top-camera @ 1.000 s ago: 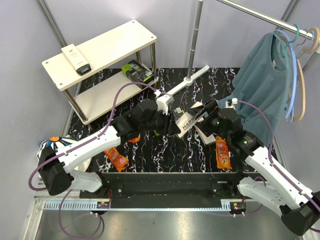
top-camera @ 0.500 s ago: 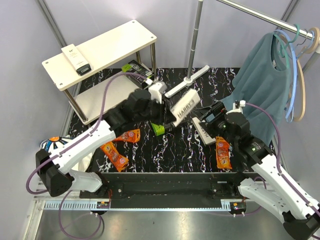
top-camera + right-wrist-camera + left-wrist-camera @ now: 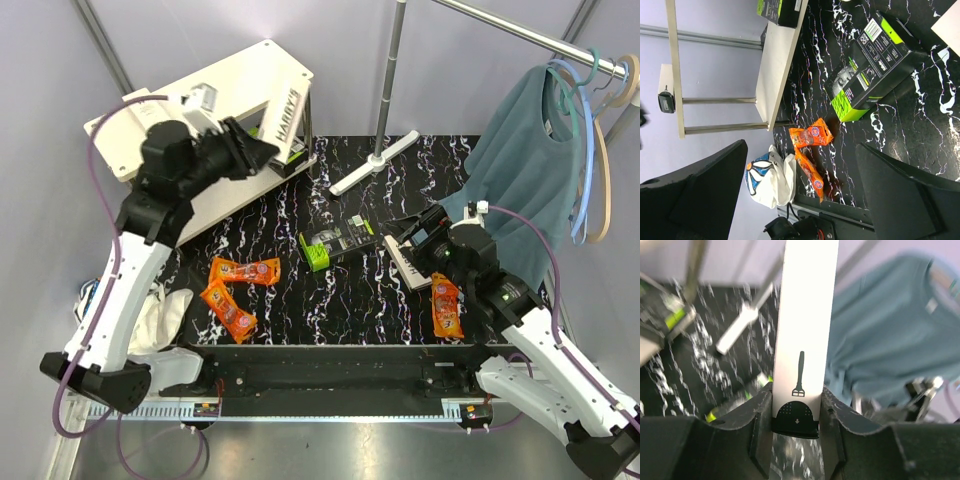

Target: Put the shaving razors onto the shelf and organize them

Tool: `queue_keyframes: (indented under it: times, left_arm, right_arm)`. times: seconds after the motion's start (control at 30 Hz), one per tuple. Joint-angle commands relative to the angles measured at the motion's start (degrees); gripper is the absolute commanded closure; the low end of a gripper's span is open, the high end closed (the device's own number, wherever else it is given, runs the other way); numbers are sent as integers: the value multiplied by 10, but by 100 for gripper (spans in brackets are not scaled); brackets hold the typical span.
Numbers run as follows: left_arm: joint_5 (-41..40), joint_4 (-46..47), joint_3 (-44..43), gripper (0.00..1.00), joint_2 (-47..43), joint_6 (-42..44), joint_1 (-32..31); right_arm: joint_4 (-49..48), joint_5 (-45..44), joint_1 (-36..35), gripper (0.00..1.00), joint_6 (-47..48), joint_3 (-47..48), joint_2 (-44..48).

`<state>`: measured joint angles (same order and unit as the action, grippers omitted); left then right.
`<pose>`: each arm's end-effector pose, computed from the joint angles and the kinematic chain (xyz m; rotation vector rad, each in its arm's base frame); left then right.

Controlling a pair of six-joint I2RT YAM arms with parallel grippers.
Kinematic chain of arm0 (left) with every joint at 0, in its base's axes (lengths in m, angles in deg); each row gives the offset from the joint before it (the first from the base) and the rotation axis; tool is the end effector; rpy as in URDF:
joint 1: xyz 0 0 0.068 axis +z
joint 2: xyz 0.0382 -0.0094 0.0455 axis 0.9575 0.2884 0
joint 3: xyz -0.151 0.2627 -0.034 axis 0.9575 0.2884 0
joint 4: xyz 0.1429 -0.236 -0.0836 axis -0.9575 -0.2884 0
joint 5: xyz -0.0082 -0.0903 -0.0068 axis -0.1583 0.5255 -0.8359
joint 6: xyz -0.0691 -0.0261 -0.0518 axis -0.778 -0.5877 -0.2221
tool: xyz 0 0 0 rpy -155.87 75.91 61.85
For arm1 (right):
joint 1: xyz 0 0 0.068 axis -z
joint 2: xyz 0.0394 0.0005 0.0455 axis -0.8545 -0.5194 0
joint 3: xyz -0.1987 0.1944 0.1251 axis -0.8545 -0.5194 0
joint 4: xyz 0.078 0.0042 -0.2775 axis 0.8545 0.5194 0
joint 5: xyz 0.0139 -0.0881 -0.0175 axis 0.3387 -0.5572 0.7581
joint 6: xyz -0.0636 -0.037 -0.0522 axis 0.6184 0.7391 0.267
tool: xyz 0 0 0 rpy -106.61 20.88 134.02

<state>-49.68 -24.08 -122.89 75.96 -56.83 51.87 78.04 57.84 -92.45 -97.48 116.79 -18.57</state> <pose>0.2783 -0.1334 0.5021 0.0544 1.8379 -0.9152 0.1875 0.1118 0.3402 0.6931 1.9512 1.0154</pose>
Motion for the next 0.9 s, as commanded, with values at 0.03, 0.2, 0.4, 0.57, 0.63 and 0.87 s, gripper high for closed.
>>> queue_keyframes:
  times: [0.03, 0.2, 0.4, 0.57, 0.63, 0.87]
  left_arm:
    - [15, 52, -75, 90, -16, -42, 50]
    - [26, 64, -105, 89, 2, -85, 116]
    - [4, 71, -113, 92, 14, -153, 188]
    - [-19, 70, -120, 90, 28, -197, 234]
    - [-13, 69, -121, 88, 40, -222, 245]
    - [-40, 77, -115, 88, 64, -263, 266]
  right_arm:
    - [-7, -3, 2, 0, 6, -2, -1]
    - [-8, -1, 2, 0, 6, -11, 2]
    - [-14, 3, 1, 0, 6, -23, -1]
    - [-23, 17, 1, 0, 9, -34, -11]
    - [-33, 23, 1, 0, 4, -40, -11]
    - [-36, 32, 1, 0, 12, -49, -6]
